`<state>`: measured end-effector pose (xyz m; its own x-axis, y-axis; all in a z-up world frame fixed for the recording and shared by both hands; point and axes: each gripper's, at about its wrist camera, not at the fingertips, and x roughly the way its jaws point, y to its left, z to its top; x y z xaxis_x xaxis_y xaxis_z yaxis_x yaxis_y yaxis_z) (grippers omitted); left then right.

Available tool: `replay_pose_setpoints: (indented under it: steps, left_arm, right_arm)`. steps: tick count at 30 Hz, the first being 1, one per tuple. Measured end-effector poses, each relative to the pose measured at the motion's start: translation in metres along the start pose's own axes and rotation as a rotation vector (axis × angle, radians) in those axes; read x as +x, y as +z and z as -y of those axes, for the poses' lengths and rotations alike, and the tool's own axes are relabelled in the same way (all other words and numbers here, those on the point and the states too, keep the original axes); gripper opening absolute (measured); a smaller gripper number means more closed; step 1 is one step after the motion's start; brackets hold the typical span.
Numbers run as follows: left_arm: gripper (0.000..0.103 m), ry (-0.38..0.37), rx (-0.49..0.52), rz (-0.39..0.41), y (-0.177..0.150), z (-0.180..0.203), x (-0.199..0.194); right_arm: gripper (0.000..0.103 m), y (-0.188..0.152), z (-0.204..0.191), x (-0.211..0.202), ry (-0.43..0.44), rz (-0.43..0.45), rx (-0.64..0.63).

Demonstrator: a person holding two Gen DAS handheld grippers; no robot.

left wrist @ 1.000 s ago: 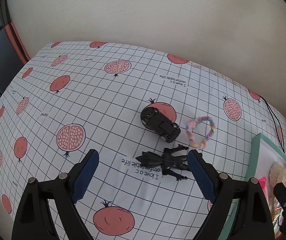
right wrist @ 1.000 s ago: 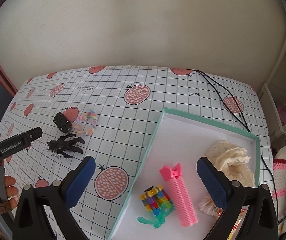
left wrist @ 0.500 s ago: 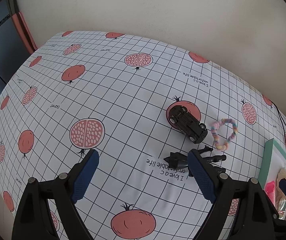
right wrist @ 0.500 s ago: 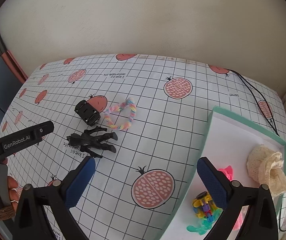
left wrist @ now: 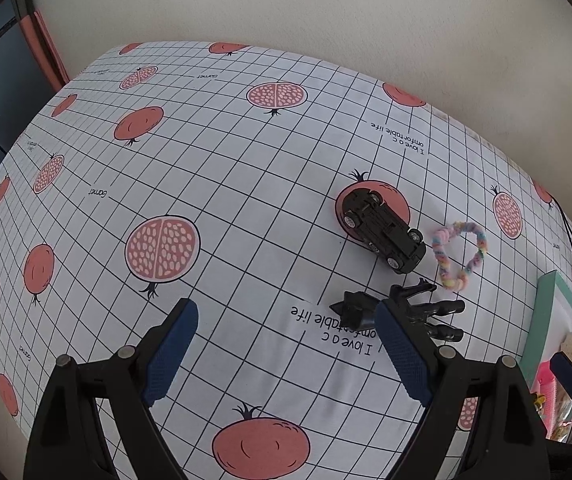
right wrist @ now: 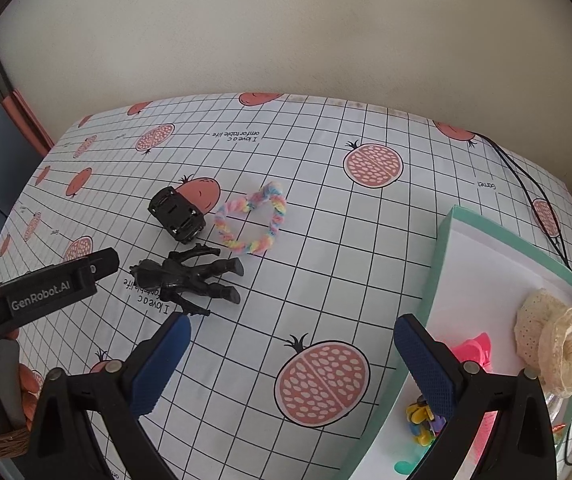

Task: Organize objects
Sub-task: 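Move both grippers back toward the black robot figure and toy car, then lower the left gripper over the black robot figure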

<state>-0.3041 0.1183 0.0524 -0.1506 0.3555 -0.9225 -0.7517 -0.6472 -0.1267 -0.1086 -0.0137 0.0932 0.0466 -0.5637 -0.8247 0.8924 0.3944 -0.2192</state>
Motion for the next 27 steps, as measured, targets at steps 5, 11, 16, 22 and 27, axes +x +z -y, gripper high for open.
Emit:
replay_pose_setpoints:
  steps: [5, 11, 16, 22, 27]
  left_arm:
    - [0.09, -0.004, -0.002, -0.014, -0.003, 0.006, 0.008]
    - [0.09, -0.005, 0.009, -0.037, -0.008, 0.014, 0.017]
    - [0.09, -0.037, 0.011, -0.038, -0.011, 0.024, 0.02]
    - [0.09, -0.079, 0.013, -0.034, -0.015, 0.039, 0.026]
    - [0.09, -0.125, -0.051, -0.035, -0.017, 0.038, 0.03]
  right_arm:
    - [0.103, -0.001, 0.003, 0.002, -0.008, -0.007, 0.008]
    - [0.103, -0.003, 0.01, 0.0, -0.023, -0.012, 0.016]
    - [0.103, -0.004, 0.015, -0.001, -0.025, -0.011, 0.031]
    - [0.103, -0.005, 0.022, -0.002, -0.036, -0.014, 0.038]
    - [0.103, -0.005, 0.027, -0.005, -0.036, -0.012, 0.051]
